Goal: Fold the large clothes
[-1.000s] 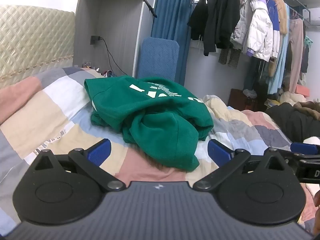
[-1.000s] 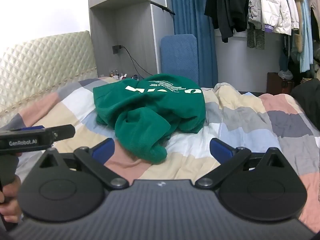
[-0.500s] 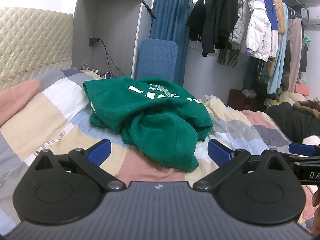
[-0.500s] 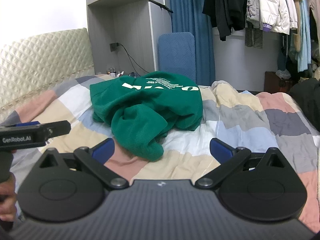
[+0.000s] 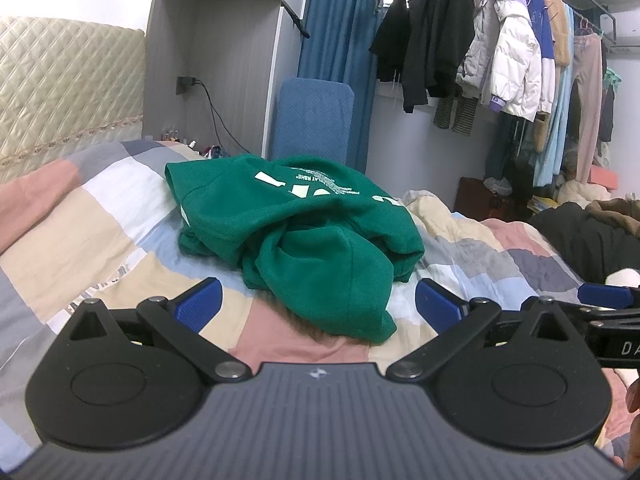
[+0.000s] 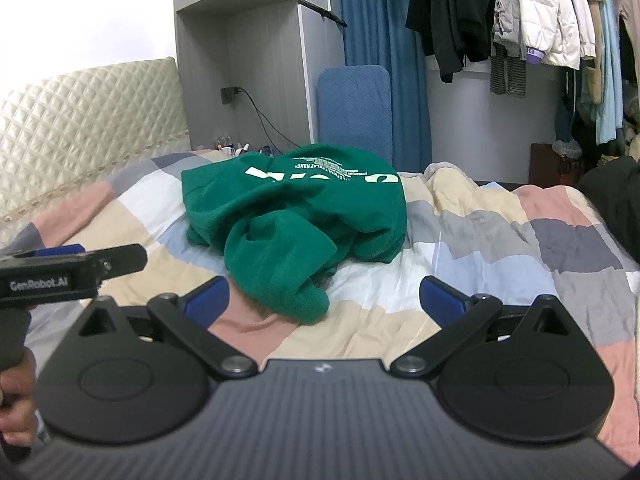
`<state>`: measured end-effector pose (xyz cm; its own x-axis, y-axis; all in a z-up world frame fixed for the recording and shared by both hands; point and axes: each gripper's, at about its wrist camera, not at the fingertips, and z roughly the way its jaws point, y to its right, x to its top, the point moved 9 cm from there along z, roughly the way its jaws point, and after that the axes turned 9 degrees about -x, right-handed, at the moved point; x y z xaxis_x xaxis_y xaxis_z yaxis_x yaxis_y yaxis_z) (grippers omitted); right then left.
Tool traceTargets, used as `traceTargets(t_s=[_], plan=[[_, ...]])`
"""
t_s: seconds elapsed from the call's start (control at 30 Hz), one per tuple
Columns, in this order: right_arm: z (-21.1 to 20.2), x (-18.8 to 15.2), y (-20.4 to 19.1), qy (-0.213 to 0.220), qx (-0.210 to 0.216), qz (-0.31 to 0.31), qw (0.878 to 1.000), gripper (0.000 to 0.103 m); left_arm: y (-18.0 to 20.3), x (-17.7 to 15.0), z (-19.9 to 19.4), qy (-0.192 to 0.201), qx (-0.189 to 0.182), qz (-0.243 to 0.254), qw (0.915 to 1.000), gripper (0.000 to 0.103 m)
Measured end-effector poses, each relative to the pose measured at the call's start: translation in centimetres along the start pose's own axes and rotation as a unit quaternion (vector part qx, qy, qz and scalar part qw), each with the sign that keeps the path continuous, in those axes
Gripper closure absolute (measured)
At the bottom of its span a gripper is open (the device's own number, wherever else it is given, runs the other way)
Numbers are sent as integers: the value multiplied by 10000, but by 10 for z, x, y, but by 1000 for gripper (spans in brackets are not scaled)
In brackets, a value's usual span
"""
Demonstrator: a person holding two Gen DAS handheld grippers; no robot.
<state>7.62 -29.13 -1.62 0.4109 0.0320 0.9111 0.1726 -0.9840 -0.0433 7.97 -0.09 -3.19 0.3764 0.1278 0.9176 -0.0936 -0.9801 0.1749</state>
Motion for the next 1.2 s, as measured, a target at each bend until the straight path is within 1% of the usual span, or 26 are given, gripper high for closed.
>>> traceTargets(t_s=[0.13,0.97,1.2], plan=[[0,0,1,-7,24,35,10000,0,1,-1,1,-31,-41,-28,10000,0],[-1,1,4,-98,-46,63,9999,0,1,0,4,-65,-24,2,10000,0],[1,3,5,-171,-6,183,9997,0,0,6,15,-69,-25,8,10000,0]])
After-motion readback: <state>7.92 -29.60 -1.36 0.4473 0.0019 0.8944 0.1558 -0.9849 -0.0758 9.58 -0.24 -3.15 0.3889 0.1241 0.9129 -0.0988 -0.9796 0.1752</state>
